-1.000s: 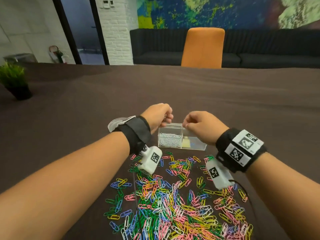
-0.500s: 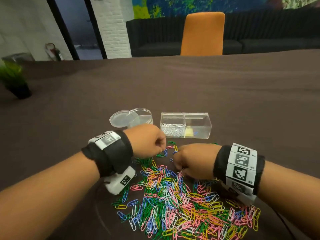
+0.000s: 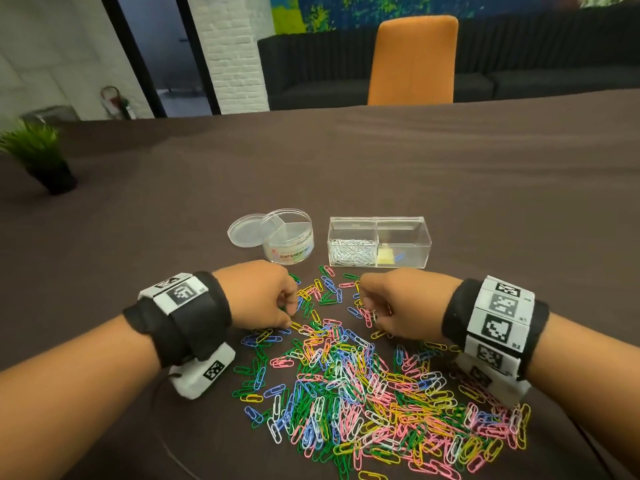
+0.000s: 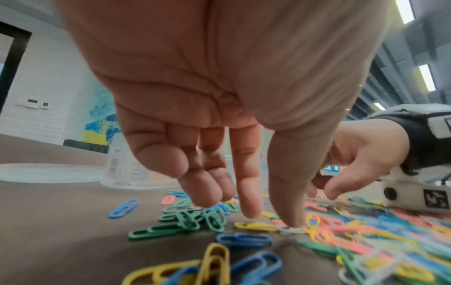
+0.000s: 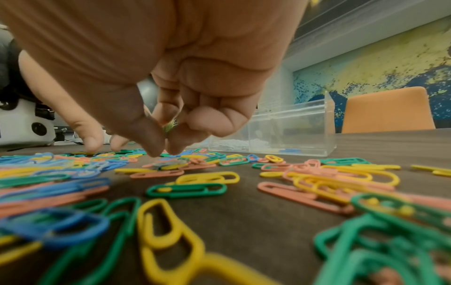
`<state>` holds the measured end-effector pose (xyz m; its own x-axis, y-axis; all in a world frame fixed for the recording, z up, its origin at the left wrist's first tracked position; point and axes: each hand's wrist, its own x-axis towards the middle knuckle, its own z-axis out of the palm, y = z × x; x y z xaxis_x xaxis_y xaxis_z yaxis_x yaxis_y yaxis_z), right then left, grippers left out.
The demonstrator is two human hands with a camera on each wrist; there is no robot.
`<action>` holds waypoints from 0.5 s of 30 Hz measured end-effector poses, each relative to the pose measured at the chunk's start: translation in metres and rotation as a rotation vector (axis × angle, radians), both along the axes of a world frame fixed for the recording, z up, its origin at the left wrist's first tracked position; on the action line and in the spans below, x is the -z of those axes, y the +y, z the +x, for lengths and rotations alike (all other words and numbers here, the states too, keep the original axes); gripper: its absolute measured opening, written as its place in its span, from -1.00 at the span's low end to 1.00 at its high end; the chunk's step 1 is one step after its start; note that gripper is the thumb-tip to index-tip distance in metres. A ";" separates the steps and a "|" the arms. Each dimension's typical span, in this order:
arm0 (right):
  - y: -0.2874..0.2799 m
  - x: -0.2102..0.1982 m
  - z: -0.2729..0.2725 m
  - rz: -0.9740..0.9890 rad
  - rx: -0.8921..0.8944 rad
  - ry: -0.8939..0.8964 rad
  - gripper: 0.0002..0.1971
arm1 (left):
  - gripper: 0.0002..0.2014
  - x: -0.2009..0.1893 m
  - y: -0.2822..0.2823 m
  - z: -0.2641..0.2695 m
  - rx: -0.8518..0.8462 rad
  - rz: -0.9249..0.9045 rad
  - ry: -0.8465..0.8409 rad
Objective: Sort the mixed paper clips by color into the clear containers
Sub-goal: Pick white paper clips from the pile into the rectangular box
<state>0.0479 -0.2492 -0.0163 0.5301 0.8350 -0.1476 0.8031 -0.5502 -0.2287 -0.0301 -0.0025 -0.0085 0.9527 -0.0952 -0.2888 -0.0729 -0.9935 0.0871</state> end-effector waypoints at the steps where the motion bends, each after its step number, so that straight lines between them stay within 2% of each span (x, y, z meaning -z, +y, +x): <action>1: 0.000 0.000 0.000 0.014 0.004 0.001 -0.85 | -0.82 0.001 -0.003 -0.001 0.003 -0.017 -0.006; 5: 0.000 0.003 0.000 0.000 0.000 -0.019 -0.85 | -0.69 0.011 -0.012 -0.003 0.032 -0.007 -0.027; 8: 0.003 0.003 0.000 -0.050 -0.010 -0.068 -0.91 | -0.73 0.012 -0.011 -0.002 0.031 -0.024 -0.027; 12: 0.007 0.006 0.001 -0.155 0.010 -0.084 -0.77 | -0.83 0.012 -0.008 -0.004 0.018 -0.095 -0.022; 15: 0.007 0.006 0.002 -0.167 0.015 -0.066 -0.84 | -0.90 0.011 -0.004 -0.008 -0.003 -0.162 -0.025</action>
